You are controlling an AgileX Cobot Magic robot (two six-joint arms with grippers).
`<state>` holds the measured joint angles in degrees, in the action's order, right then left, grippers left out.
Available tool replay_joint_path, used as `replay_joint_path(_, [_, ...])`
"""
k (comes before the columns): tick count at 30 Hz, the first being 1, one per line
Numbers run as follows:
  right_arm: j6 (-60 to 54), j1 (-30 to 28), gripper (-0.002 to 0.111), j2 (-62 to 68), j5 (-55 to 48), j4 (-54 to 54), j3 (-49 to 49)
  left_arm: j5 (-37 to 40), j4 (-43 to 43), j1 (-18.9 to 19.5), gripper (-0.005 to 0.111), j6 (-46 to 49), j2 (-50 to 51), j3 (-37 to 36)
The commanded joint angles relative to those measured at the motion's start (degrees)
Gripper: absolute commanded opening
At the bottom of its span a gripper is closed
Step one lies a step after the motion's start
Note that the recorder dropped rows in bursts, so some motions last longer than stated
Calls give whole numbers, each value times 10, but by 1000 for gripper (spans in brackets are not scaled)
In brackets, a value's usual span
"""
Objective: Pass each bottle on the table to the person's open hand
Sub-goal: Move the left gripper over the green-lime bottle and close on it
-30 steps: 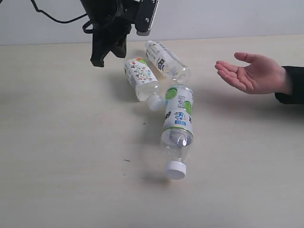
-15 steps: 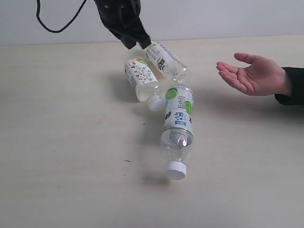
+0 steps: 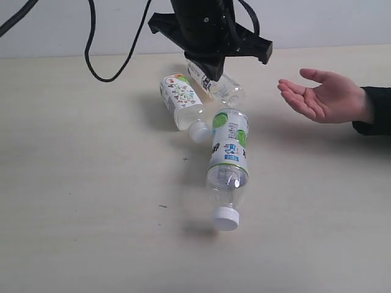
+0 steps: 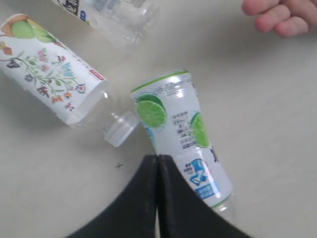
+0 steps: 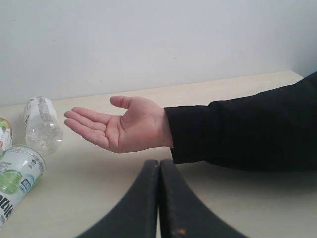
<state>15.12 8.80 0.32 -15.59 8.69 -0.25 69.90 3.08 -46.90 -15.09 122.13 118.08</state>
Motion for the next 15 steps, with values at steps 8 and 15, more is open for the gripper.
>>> replay_joint_path(8, [0,2,0,-3,5,2,3,1,-1,-72,60,-144,25,5])
replay_joint_path(15, [0,2,0,-3,5,2,3,1,8,-73,85,-201,63,5])
